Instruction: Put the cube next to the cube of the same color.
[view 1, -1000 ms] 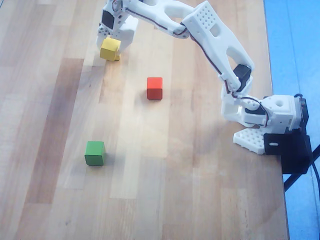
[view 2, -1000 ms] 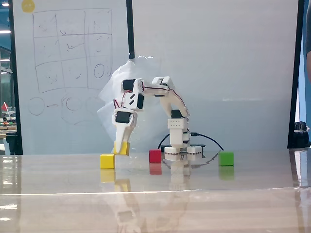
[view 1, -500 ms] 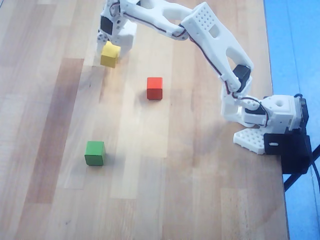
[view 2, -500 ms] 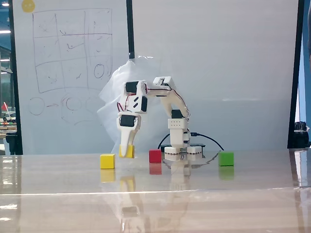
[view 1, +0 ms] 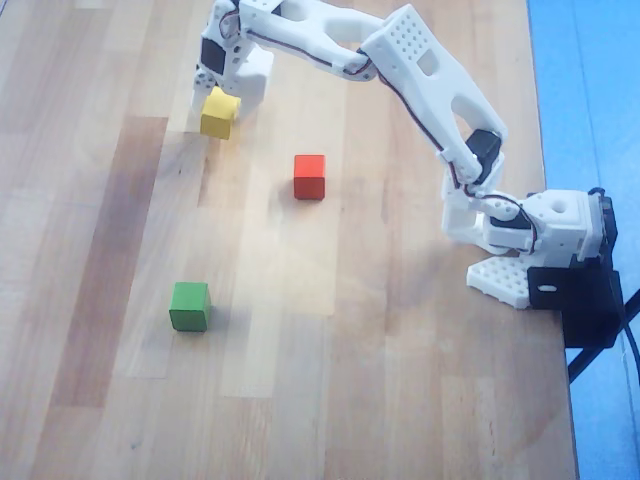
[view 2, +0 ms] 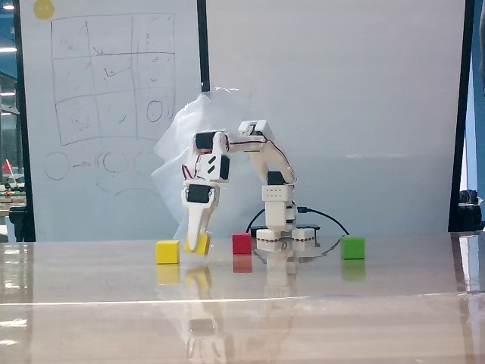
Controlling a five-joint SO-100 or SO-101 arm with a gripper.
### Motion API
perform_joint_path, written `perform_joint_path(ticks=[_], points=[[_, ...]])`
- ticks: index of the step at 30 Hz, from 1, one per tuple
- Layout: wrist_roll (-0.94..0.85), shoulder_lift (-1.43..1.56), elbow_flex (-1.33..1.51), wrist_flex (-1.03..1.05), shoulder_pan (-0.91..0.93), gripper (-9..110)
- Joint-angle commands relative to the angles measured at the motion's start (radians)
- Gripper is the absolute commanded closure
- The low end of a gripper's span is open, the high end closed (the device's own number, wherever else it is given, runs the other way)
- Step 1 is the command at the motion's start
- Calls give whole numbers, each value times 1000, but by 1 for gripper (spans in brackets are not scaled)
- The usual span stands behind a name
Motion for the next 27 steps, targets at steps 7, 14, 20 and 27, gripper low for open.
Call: perform_joint_path(ticks=[7, 14, 20, 27], points=[[-6, 54, -18, 0, 52, 74], [9, 319, -9, 101, 37, 74], [40, 537, 31, 146, -71, 85], [302, 922, 414, 83, -267, 99]])
